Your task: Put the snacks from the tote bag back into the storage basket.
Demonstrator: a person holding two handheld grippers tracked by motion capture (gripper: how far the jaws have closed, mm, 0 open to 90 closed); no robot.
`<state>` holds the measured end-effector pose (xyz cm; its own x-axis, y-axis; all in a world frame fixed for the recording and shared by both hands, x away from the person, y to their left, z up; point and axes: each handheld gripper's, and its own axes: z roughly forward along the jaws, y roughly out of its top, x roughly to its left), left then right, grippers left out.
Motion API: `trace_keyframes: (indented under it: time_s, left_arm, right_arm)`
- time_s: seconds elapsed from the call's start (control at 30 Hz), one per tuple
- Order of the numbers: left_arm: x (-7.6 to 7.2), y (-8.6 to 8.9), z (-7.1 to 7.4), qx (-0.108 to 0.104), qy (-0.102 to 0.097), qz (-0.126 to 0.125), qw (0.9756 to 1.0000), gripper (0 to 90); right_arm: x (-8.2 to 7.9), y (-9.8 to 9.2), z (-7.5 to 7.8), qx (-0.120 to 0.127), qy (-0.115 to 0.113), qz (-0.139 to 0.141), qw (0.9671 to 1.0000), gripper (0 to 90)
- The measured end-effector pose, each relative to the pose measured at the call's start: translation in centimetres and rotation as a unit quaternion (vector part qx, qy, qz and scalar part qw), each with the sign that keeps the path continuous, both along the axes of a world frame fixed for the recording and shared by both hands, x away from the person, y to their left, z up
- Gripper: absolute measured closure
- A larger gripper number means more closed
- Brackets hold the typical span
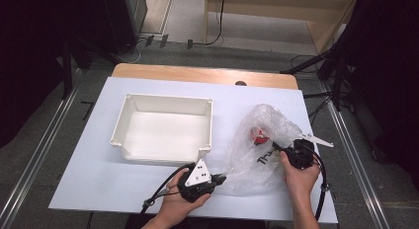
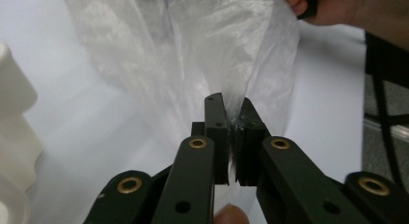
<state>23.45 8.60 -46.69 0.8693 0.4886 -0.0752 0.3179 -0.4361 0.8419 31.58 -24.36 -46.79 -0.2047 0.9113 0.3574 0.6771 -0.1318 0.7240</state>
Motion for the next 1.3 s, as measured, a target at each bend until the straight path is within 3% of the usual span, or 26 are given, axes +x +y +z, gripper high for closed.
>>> trace_keyframes:
  time_s: [0.07,0.1,0.23,0.27,0.3,0.33,0.37,0.5,0.73,0.8,0.83,1.03,1.3]
  left_arm:
    - [0.1,0.1,-0.5,0.015,0.004,0.000,0.9999,90.0]
    - [0.2,0.1,-0.7,0.018,0.012,-0.002,0.9998,90.0]
    - [0.3,0.1,-0.7,0.013,0.019,-0.007,0.9997,90.0]
    - [0.4,0.2,-0.7,0.009,0.020,-0.007,0.9997,89.5]
    - [0.4,0.3,-0.7,0.007,0.020,-0.005,0.9998,89.5]
    - [0.3,0.5,-0.7,0.001,0.015,-0.003,0.9999,89.1]
    - [0.2,0.5,-0.7,-0.006,0.012,0.000,0.9999,88.2]
    - [0.1,0.9,-0.7,-0.020,0.006,0.012,0.9997,85.9]
    - [0.1,0.9,-0.7,-0.020,0.008,0.009,0.9997,86.6]
    - [0.1,0.8,-0.7,-0.020,0.010,0.008,0.9997,86.5]
    - [0.1,0.8,-0.7,-0.019,0.010,0.007,0.9997,86.5]
    - [0.2,0.8,-0.7,-0.017,0.012,0.005,0.9998,86.1]
    - [0.2,0.9,-0.7,-0.024,0.013,0.006,0.9996,85.5]
  right_arm:
    - [0.4,-0.2,-1.2,-0.026,0.026,-0.010,0.9993,90.0]
    - [0.5,-0.4,-1.5,-0.023,0.035,-0.014,0.9990,90.0]
    - [0.5,-0.9,-2.0,-0.024,0.034,-0.015,0.9990,89.5]
    - [0.2,-0.8,-1.9,-0.027,0.010,-0.016,0.9995,68.6]
    - [0.2,-0.8,-1.9,-0.027,0.010,-0.016,0.9995,68.6]
    - [-0.1,-0.8,-1.7,-0.029,0.000,-0.016,0.9994,58.6]
    - [-0.5,-0.8,-1.4,-0.031,-0.018,-0.013,0.9993,49.3]
    - [-2.5,-1.2,0.4,-0.027,-0.079,0.002,0.9965,26.3]
    - [-4.8,-1.8,2.0,-0.027,-0.116,-0.003,0.9929,15.3]
    - [-5.4,-1.9,2.8,-0.029,-0.134,-0.005,0.9906,15.1]
    - [-5.7,-2.1,3.7,-0.035,-0.152,0.001,0.9878,15.1]
    - [-5.8,-2.0,5.9,-0.035,-0.180,0.000,0.9829,15.0]
    - [-5.6,-1.5,7.1,-0.038,-0.199,0.002,0.9794,15.0]
